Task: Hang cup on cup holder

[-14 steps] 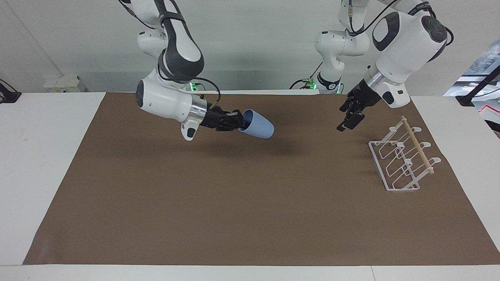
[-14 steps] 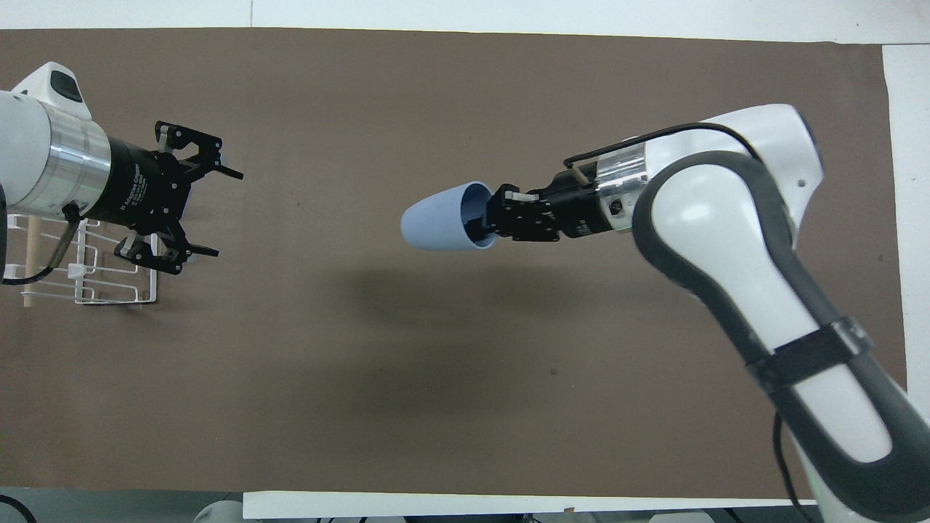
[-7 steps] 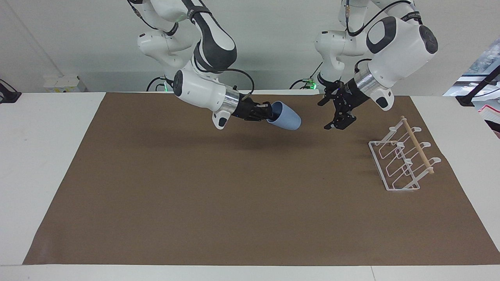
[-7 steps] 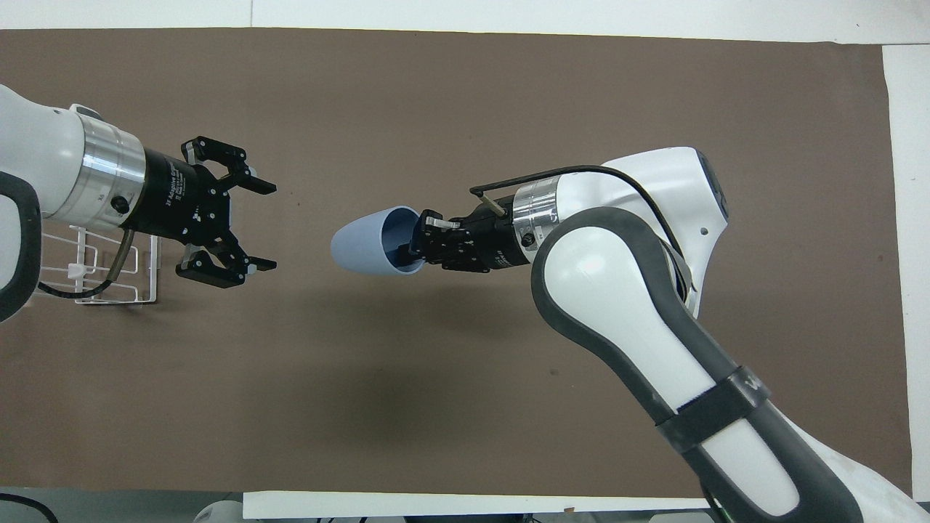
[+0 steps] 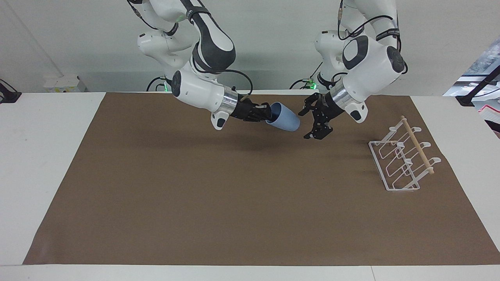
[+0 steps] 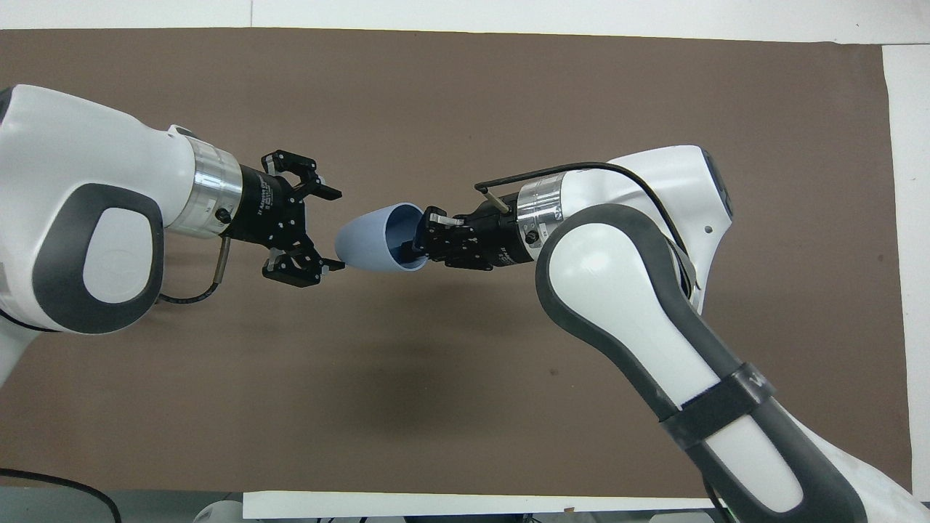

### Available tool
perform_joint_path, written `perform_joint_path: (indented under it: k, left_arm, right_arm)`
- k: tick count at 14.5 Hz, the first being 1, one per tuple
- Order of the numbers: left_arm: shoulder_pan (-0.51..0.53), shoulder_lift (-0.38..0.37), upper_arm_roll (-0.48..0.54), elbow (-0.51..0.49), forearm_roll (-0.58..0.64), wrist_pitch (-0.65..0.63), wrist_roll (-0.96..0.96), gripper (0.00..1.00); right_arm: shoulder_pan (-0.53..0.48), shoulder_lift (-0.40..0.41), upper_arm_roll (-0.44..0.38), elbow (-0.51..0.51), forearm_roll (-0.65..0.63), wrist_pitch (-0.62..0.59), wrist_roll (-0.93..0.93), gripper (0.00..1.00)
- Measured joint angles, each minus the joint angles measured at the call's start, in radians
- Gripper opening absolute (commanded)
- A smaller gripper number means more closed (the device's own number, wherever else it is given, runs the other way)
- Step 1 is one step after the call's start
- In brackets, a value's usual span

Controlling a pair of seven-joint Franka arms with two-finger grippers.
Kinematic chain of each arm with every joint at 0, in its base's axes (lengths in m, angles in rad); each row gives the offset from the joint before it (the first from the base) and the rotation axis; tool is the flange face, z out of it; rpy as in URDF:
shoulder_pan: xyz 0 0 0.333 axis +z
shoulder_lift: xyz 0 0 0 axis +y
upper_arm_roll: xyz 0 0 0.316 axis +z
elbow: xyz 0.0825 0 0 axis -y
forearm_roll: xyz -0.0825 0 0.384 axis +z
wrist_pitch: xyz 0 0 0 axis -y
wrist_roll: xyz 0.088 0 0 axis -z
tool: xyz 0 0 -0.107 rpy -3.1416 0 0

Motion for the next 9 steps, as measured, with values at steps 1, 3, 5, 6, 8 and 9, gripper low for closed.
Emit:
perform_joint_path:
  k: [1, 3, 5, 6, 8, 9]
  left_arm:
    - [-0.002, 0.003, -0.011, 0.000, -0.006, 0.006, 0.000, 0.96]
    - [-0.004, 0.004, -0.033, 0.000, -0.023, 0.013, -0.002, 0.50]
    - [-0.004, 0.003, -0.045, -0.001, -0.057, 0.018, -0.017, 0.00]
    - [-0.004, 0.003, -0.049, -0.004, -0.061, 0.026, -0.023, 0.00]
    - [-0.005, 0.002, -0.058, -0.014, -0.063, 0.053, -0.022, 0.00]
    - [-0.005, 0.002, -0.059, -0.018, -0.064, 0.059, -0.023, 0.00]
  right_arm:
    - [-0.001, 0.000, 0.000, -0.001, 0.000, 0.000, 0.000, 0.00]
    - [-0.001, 0.000, 0.000, -0.001, 0.000, 0.000, 0.000, 0.00]
    - [-0.001, 0.000, 0.000, -0.001, 0.000, 0.002, 0.000, 0.00]
    - [-0.003, 0.000, -0.002, -0.002, 0.000, 0.007, 0.000, 0.00]
    - [-0.007, 0.001, -0.005, -0.006, 0.000, 0.006, 0.000, 0.07]
    - [-0.007, 0.001, -0.006, -0.008, 0.000, 0.007, 0.000, 0.40]
